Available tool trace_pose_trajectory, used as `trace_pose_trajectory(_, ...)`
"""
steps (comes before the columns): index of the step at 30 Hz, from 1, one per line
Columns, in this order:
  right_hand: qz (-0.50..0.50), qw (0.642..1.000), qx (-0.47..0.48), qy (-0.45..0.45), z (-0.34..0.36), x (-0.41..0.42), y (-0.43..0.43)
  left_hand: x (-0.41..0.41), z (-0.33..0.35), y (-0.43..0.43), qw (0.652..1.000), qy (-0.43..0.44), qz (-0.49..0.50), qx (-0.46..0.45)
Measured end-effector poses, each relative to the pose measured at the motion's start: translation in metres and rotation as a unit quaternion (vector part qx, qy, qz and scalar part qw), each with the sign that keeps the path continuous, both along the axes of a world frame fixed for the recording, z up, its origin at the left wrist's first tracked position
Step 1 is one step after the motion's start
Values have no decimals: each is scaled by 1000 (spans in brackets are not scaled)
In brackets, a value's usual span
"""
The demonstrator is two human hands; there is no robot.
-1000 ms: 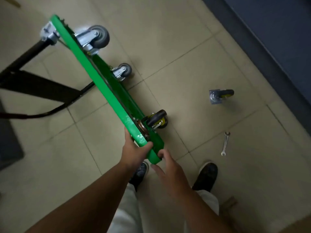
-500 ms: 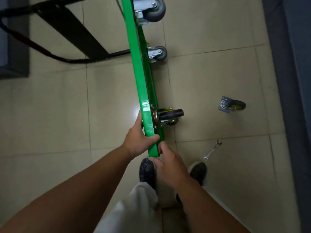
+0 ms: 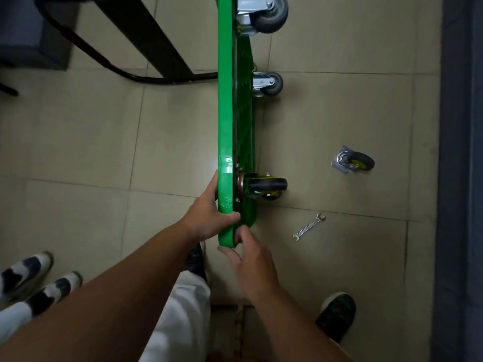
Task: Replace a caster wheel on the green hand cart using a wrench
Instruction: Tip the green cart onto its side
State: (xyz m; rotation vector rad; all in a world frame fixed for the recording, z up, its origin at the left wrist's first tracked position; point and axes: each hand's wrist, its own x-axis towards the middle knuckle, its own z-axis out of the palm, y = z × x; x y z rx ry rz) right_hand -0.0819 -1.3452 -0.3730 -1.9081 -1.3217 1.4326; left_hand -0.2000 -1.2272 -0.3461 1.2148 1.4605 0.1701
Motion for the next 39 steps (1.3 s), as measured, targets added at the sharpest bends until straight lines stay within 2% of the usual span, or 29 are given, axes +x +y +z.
trace_pose_trajectory(6, -26, 998, 47, -14, -6, 3, -37, 3, -6, -32, 1000, -4, -1, 11)
trace_pose_trajectory(15, -67, 997, 16, -21, -2, -30, -75, -25, -5, -61, 999, 14, -38, 2)
trace_pose_trajectory(19, -35, 999, 7, -39, 1, -44, -90, -40, -3, -74, 998, 19, -64, 3)
trace_pose_trajectory(22, -14, 999, -11, -31, 3, -48, -93, -46, -1, -80, 995, 39, -88, 24)
trace_pose_trajectory(26, -14, 998, -25, 52, -3, -20, -94, -39, 3, -82, 984, 94, -88, 122)
trace_pose_trajectory(28, -71, 997, -5, 3, -28, 14, -90, -34, 1, -72, 979, 76, -68, 179)
trace_pose_trajectory(31, -124, 986, -40, -102, -108, 69, -76, -24, -10, -55, 963, 54, -111, 238)
trace_pose_trajectory(35, -41, 976, -71, -200, -221, 114, -60, -22, -28, -51, 956, 23, -110, 273)
trace_pose_trajectory(39, 30, 971, -116, -206, -310, 133, -49, -27, -46, -53, 949, -42, -77, 303)
